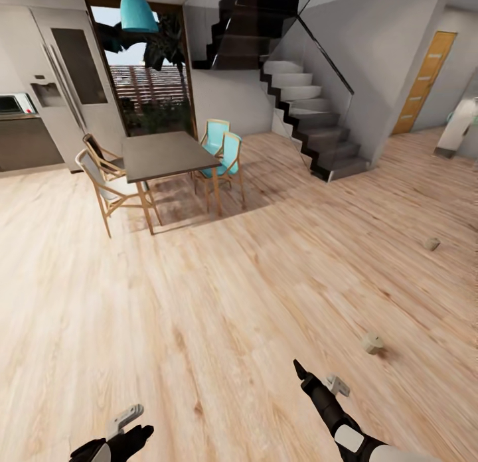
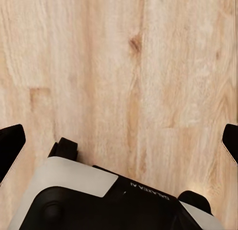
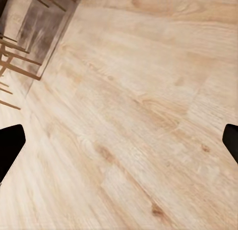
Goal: Place each of the two pumpkins and all three candles from the living room inside a cabinet in the living room (use any cabinet), then make sure every cabinet is closed, and position the cauldron so it is next to a table in the living room.
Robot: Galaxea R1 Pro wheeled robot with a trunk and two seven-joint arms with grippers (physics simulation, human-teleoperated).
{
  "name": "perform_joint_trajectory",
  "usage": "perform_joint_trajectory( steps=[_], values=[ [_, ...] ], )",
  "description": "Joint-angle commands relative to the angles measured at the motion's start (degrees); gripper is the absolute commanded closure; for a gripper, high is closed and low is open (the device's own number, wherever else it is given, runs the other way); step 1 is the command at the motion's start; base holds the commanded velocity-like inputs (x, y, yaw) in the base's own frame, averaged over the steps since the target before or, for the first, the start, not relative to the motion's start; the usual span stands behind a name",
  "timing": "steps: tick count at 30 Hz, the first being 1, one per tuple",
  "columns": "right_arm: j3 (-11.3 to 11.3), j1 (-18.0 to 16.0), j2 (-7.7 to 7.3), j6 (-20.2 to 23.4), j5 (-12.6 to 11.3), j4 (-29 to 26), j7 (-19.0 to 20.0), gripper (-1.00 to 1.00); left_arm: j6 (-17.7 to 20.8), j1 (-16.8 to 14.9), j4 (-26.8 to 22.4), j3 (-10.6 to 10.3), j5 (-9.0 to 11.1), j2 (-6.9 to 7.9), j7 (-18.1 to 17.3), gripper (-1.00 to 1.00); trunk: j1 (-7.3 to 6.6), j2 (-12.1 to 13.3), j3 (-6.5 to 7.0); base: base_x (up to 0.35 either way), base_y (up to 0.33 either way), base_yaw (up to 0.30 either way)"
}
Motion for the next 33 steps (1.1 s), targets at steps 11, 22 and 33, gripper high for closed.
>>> perform_joint_trajectory(
  steps=[11, 22, 33],
  values=[
    [0.4, -0.1, 0.02, -0.2, -0.5, 0.2, 0.3, -1.0, 0.4, 0.0, -0.1, 0.3, 0.2, -0.11, -0.3, -1.0, 0.05, -0.1, 0.84, 0.344, 0.109, -0.215],
    [0.4, -0.1, 0.02, -0.2, -0.5, 0.2, 0.4, -1.0, 0.4, 0.0, -0.1, 0.3, 0.2, -0.11, -0.3, -1.0, 0.05, -0.1, 1.75, 0.344, 0.092, -0.231],
    [0.4, -0.1, 0.02, -0.2, -0.5, 0.2, 0.4, -1.0, 0.3, 0.0, -0.1, 0.3, 0.2, -0.11, -0.3, -1.0, 0.05, -0.1, 2.64, 0.344, 0.089, -0.237]
  ],
)
